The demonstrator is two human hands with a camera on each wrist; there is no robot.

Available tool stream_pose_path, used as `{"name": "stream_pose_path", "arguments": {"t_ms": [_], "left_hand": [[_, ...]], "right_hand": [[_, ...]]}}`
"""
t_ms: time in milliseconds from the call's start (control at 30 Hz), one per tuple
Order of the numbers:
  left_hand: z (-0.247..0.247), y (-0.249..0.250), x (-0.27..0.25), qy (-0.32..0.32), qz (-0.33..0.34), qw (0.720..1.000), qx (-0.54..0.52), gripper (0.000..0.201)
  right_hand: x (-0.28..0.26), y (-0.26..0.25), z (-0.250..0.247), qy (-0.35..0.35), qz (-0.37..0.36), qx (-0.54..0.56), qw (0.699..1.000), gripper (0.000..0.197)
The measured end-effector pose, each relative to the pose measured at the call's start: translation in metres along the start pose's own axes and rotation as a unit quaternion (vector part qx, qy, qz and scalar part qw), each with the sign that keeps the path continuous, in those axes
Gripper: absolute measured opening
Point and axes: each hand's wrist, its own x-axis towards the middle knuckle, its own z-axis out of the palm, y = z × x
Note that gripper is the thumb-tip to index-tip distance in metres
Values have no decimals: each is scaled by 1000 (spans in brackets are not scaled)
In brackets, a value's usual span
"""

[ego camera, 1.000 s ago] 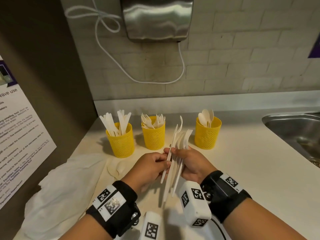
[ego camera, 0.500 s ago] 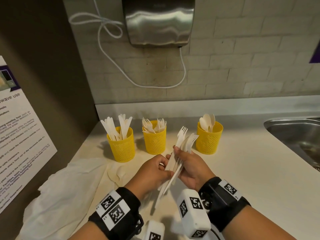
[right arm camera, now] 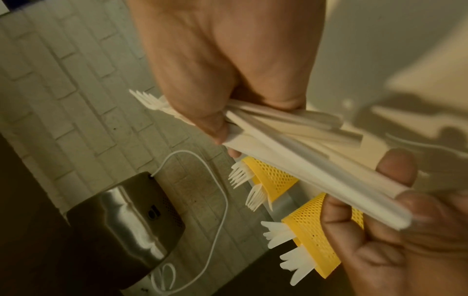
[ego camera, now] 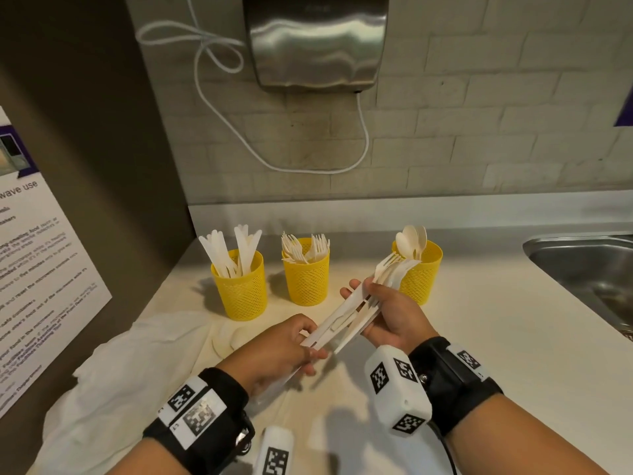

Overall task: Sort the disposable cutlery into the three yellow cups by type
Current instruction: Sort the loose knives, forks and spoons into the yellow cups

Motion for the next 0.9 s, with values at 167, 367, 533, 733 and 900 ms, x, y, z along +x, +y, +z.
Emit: {"name": "stream_pose_path", "arguments": {"t_ms": [167,367,533,733,900], "left_hand": [[2,7,-1,-10,-8,989,145,30],[-42,23,-7,143,80,983,79,21],[-108,65,-4,354,211,902,-128,21],[-129,72,34,379,157,905,-113,20],[-122,47,47,431,65,898,61,43]], "right_hand": [[2,10,9,-36,-22,-58,997,9],[6,-19,3,0,-89,28,996,16],[4,-17,-10,29,-88,-9,996,11],[0,-5,-20,15,-63,-42,997,11],[-6,-7,-24,-20,-17,-73,997,13]]}}
